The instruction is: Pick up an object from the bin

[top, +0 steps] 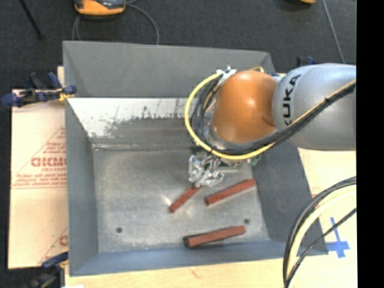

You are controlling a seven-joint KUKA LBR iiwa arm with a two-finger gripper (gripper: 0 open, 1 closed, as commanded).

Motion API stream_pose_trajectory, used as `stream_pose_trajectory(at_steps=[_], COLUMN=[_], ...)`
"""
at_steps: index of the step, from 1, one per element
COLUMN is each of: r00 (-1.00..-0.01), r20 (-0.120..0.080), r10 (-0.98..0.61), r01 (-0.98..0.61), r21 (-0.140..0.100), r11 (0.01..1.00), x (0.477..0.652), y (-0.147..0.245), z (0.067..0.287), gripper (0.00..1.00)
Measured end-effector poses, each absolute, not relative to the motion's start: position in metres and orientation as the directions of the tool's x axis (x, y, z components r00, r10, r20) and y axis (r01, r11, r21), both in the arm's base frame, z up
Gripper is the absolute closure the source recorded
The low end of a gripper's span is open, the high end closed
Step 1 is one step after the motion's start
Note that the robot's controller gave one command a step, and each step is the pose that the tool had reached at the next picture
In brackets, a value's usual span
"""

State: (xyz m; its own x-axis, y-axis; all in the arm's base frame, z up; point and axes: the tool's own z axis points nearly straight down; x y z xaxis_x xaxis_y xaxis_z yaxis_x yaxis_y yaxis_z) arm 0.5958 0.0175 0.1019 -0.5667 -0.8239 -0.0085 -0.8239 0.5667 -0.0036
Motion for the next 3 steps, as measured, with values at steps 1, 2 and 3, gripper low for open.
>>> stream_pose_trajectory(at_steps=[1,2,3], r00=[-0.720,-0.720,-0.720], r20=[-0.010,0.000,0.000], r10=[-0.694,-0.694,-0.694], r01=[-0.694,-0.694,-0.694], r21=[-0.006,-0.001,-0.001], r11=[0.720,0.720,0.720], x=[0.5331,0.5313,0.5313], y=[0.0755,0.0743,0.0743], z=[0.0814,0.0817,0.0818], gripper=[0.00,1.00,1.00])
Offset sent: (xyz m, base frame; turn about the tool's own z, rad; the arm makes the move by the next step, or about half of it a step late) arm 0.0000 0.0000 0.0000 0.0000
